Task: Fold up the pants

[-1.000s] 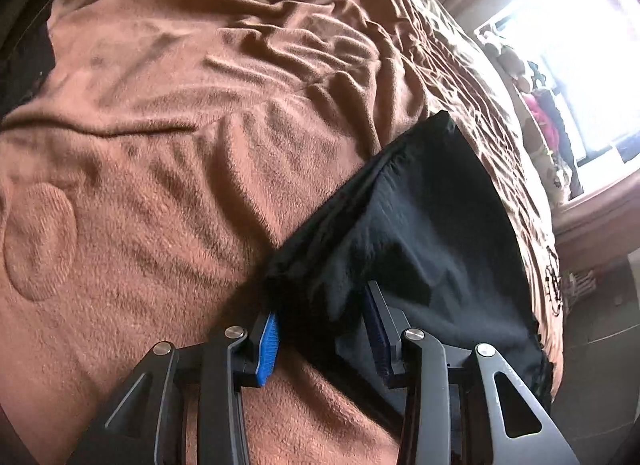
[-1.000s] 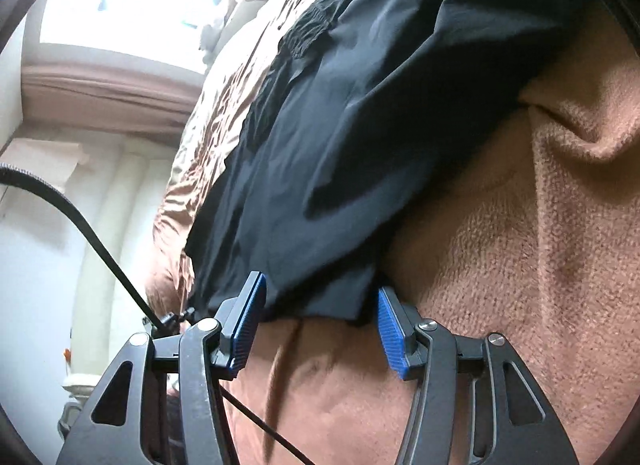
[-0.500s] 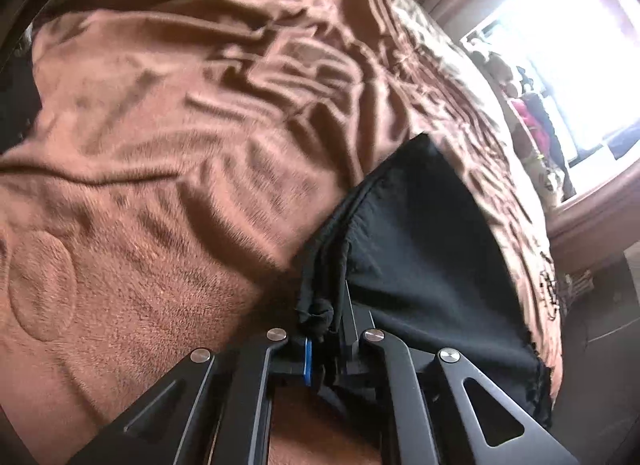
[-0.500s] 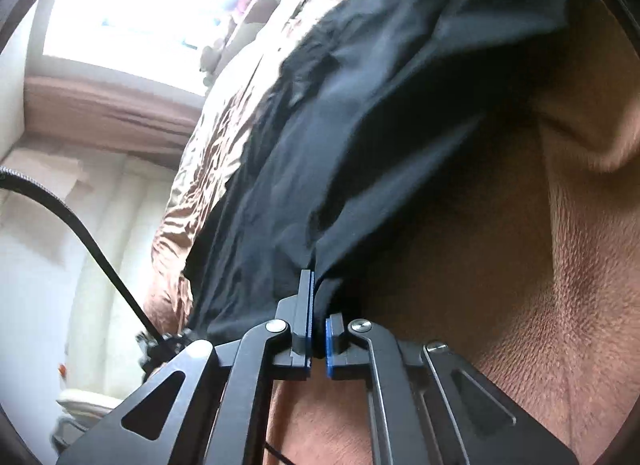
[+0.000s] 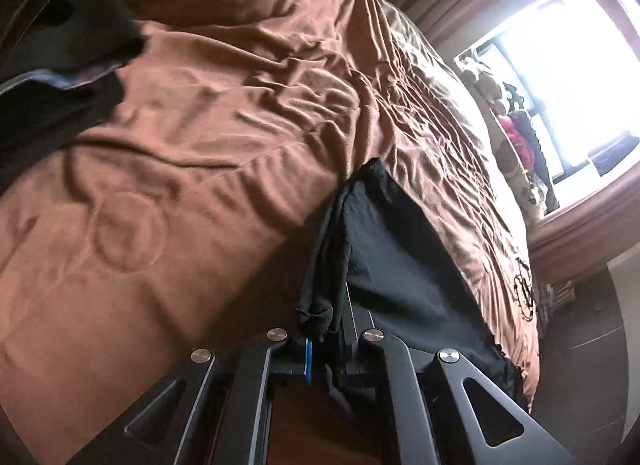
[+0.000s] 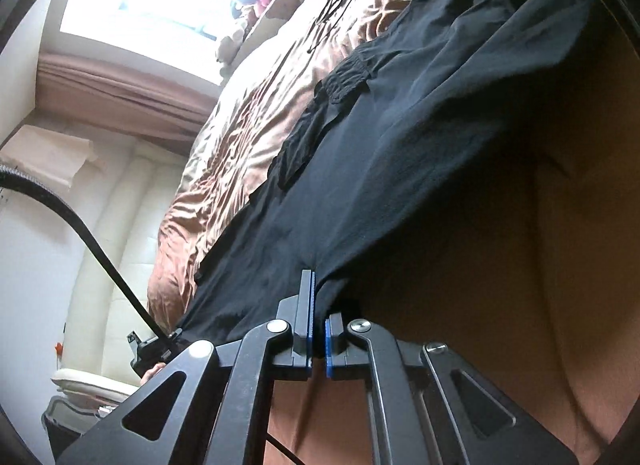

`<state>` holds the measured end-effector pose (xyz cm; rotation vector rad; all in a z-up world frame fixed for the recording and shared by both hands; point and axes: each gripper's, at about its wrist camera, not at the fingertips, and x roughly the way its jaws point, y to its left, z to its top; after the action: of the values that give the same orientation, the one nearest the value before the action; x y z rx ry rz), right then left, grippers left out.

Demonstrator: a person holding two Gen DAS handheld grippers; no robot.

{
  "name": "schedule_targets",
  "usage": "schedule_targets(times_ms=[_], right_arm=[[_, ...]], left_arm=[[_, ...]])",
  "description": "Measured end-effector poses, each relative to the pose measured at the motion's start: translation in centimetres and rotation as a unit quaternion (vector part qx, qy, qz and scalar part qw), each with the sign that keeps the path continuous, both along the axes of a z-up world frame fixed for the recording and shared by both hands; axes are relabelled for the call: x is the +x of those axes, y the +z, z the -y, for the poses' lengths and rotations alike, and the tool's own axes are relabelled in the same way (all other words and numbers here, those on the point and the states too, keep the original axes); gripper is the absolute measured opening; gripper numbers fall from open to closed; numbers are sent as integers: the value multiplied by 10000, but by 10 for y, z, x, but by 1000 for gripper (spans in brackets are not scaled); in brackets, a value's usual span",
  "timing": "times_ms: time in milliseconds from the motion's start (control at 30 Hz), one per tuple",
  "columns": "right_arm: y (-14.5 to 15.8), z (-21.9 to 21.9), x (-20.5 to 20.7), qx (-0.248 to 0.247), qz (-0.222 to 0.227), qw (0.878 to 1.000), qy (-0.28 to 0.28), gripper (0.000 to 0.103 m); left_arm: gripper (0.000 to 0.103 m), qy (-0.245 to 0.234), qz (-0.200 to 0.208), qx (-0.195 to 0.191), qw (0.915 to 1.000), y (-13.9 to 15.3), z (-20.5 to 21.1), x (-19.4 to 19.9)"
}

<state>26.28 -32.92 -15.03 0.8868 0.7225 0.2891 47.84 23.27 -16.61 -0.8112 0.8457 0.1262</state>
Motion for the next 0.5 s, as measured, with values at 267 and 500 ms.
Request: schedule_targets(times_ms=[267,500], right_arm=[[18,2,-13,-36,-142,9998,122,1],[24,-11,-11,-58,-271,9993,231,1]], left_arm=[[9,189,27,-153,9997,5,-21,-51],[9,445,-3,-259,9987,4,-43,-94]])
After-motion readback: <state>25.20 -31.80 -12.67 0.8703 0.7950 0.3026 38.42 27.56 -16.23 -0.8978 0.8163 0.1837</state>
